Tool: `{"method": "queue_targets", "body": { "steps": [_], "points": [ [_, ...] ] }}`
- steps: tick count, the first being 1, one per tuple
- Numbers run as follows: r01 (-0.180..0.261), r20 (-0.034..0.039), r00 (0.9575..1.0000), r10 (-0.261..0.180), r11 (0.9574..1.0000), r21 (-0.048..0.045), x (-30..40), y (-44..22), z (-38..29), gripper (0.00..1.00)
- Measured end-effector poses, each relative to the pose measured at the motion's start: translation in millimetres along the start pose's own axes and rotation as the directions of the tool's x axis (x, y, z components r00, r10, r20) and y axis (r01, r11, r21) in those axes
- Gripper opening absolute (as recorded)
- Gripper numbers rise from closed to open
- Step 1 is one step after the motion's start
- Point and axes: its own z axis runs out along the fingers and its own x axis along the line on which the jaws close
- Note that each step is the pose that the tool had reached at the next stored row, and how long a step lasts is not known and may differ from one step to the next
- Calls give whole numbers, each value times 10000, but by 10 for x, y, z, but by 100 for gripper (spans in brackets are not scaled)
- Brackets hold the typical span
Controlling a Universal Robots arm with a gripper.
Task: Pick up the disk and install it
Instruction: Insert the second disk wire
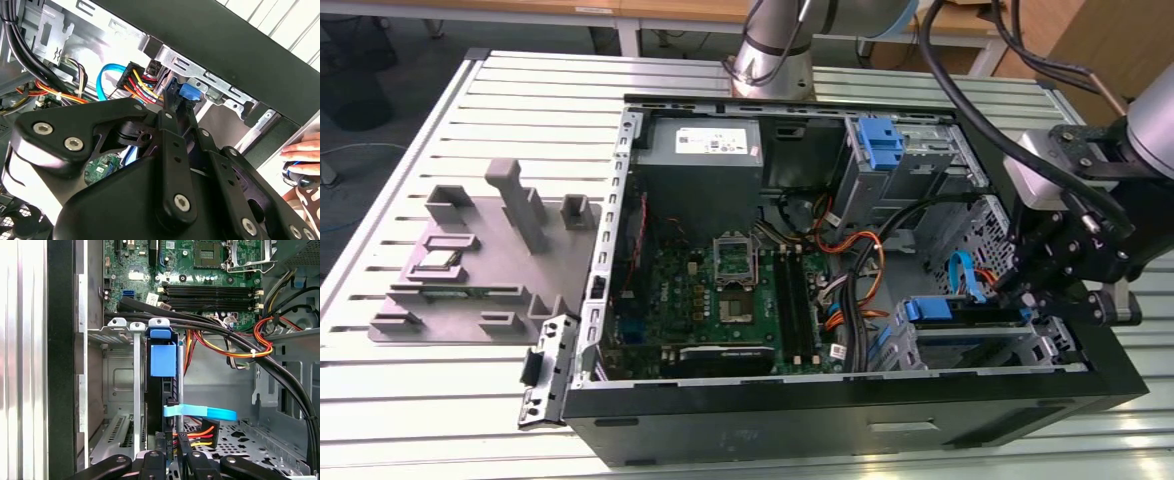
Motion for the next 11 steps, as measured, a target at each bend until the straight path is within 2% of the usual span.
{"method": "queue_targets", "body": {
  "steps": [11],
  "points": [
    [3, 0, 10000, -3, 10000, 0, 0, 0, 5, 24]
  ]
}}
